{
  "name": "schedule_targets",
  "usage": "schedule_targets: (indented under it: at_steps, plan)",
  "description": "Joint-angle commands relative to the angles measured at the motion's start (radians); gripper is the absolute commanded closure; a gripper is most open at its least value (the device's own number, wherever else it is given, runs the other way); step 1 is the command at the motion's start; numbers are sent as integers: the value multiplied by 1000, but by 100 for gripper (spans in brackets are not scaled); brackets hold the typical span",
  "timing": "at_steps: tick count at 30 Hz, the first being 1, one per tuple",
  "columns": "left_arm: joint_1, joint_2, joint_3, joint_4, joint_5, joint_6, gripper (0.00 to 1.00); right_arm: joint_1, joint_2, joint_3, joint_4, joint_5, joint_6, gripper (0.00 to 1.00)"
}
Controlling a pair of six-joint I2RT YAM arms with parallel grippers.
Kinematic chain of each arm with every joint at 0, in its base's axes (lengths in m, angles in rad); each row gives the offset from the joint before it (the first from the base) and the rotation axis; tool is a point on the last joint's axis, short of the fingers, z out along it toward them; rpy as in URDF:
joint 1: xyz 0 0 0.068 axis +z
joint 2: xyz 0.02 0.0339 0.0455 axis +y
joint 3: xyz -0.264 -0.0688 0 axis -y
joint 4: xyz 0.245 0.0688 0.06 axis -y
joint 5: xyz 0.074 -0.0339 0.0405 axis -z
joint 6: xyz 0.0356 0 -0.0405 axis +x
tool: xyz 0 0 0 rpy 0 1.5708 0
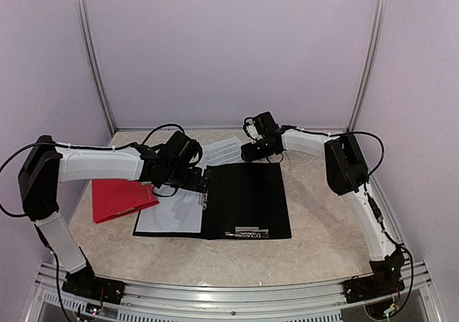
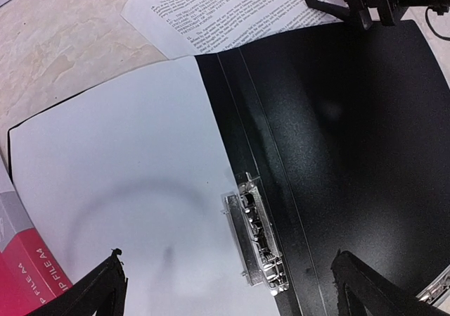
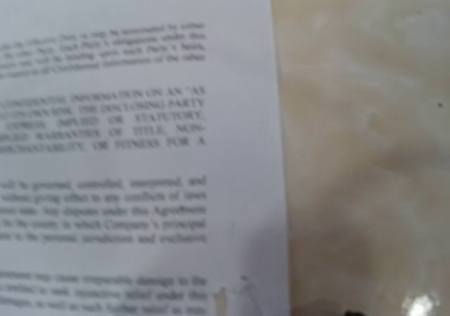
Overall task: Put the files into the folder
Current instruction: Move the file to the center of the board.
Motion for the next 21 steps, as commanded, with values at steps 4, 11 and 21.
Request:
schedule_targets:
  at_steps: [4,11,21]
  plan:
    - [5,14,-1,-19,6,-9,1,39,20,-23,-119,235,-101,32]
    - [5,1,-23,-19,-4,-10,1,24,-23,-119,-158,363,-91,36]
    - [4,-8,-35,-21,-26,8,1,-79,-201,-447,-127,375,6,40]
